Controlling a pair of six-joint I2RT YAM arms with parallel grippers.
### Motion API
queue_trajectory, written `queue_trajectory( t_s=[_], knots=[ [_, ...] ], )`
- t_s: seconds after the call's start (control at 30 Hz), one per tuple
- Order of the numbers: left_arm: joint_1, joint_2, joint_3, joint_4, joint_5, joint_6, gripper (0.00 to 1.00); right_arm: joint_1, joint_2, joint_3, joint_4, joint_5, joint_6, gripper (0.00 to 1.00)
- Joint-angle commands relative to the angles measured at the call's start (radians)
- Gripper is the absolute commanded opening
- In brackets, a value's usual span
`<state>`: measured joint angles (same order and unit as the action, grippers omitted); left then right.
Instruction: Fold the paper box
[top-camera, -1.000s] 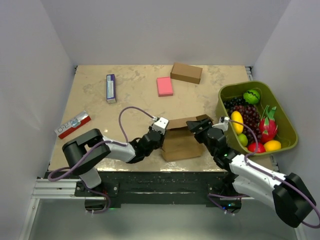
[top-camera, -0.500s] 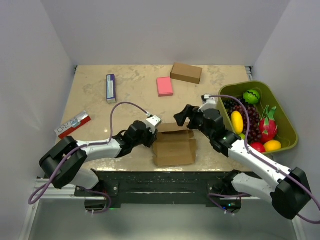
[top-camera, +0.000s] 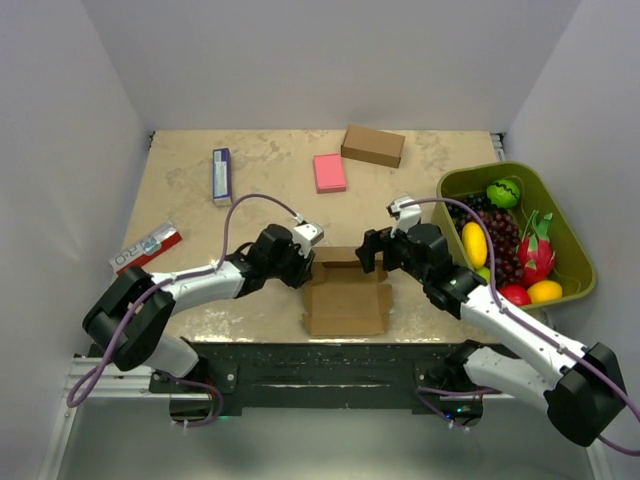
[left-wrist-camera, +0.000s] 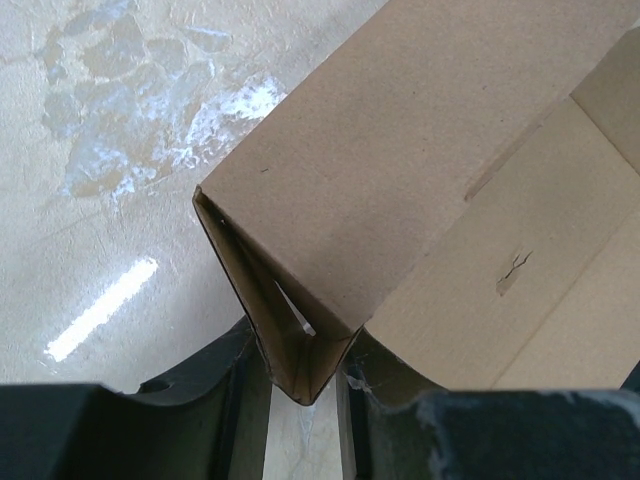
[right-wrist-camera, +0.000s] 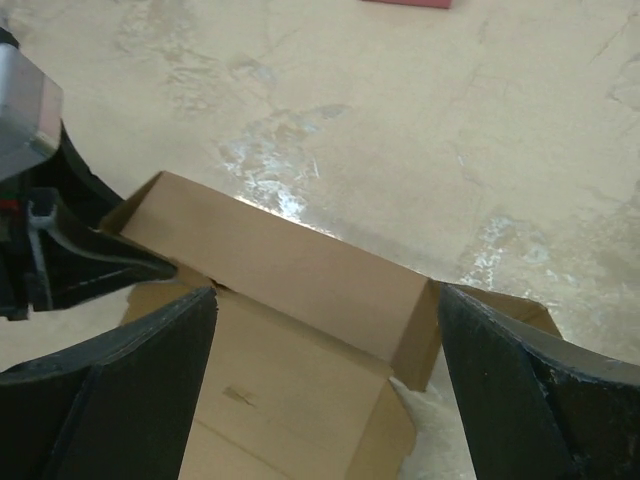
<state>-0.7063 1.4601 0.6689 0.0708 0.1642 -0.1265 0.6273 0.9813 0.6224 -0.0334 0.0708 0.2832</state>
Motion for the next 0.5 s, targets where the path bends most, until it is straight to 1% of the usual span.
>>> queue_trajectory(
  t_s=[0.0, 0.07, 0.1, 0.13, 0.27, 0.4, 0.47],
  knots=[
    [0.025, 0.003, 0.038, -0.063, 0.031, 0.018, 0.00, 0.000, 0.042, 0.045, -0.066, 0.034, -0.102, 0.95],
    [0.037, 0.000, 0.043, -0.069, 0.044, 0.021, 0.00, 0.000, 0.056, 0.051, -0.069, -0.011, -0.128, 0.95],
    [0.037, 0.000, 0.041, -0.068, 0.046, 0.024, 0.00, 0.005, 0.057, 0.042, -0.033, -0.060, -0.133, 0.99],
    [0.039, 0.000, 0.041, -0.069, 0.046, 0.024, 0.00, 0.005, 0.054, 0.037, -0.017, -0.069, -0.134, 0.99],
    [0.039, 0.003, 0.055, -0.069, 0.067, 0.024, 0.00, 0.040, 0.019, 0.010, 0.029, -0.037, -0.174, 0.99],
    [0.042, 0.003, 0.092, -0.144, 0.093, 0.028, 0.00, 0.093, 0.014, 0.002, 0.066, -0.003, -0.220, 0.98],
    [0.044, 0.008, 0.121, -0.189, 0.106, 0.028, 0.00, 0.123, 0.049, 0.023, 0.066, 0.030, -0.258, 0.97]
  ],
)
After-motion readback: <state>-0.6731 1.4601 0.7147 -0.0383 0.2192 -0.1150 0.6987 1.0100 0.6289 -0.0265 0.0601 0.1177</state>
